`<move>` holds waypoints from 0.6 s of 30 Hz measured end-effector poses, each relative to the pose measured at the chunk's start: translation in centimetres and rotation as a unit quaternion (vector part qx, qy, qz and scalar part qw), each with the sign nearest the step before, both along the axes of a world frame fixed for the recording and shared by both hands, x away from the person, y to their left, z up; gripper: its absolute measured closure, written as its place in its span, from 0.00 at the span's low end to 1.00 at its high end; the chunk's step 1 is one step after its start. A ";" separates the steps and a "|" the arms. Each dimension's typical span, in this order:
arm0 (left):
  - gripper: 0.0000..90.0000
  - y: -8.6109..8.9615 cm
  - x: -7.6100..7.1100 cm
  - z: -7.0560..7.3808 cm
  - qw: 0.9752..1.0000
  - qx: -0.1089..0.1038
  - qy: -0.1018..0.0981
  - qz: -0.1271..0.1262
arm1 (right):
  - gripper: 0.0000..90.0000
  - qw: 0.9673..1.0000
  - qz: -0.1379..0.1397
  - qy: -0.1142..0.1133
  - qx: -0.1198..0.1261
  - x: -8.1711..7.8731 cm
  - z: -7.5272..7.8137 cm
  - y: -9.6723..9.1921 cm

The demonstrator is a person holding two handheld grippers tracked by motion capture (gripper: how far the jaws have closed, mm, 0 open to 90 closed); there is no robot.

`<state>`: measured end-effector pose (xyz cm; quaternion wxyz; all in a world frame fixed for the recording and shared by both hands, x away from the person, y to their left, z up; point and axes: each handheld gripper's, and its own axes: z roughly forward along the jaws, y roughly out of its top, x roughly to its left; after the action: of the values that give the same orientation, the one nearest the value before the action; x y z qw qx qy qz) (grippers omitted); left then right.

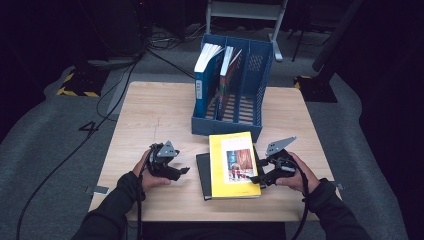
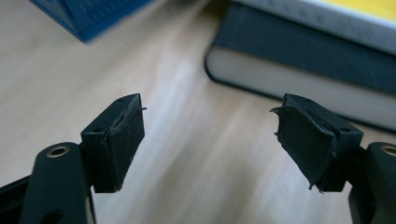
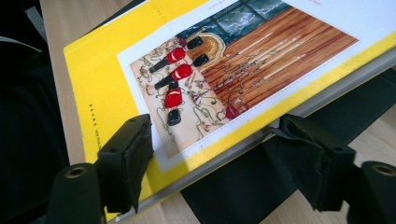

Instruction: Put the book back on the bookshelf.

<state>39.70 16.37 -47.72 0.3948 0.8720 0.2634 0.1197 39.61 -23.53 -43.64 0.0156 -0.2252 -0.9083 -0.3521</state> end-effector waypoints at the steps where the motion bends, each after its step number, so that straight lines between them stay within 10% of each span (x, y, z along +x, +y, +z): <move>1: 0.27 -0.3 0.4 0.3 1.000 0.001 -0.005 0.001 | 0.33 1.000 0.000 -0.003 0.007 0.0 0.0 -0.1; 18: 0.34 -5.1 6.0 0.6 0.999 0.039 -0.024 -0.006 | 0.37 0.999 0.005 -0.028 0.031 0.5 -0.2 0.2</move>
<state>45.68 11.32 -47.17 0.3674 0.8852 0.2436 0.1488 40.08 -23.33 -43.80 -0.0008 -0.2097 -0.8982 -0.3864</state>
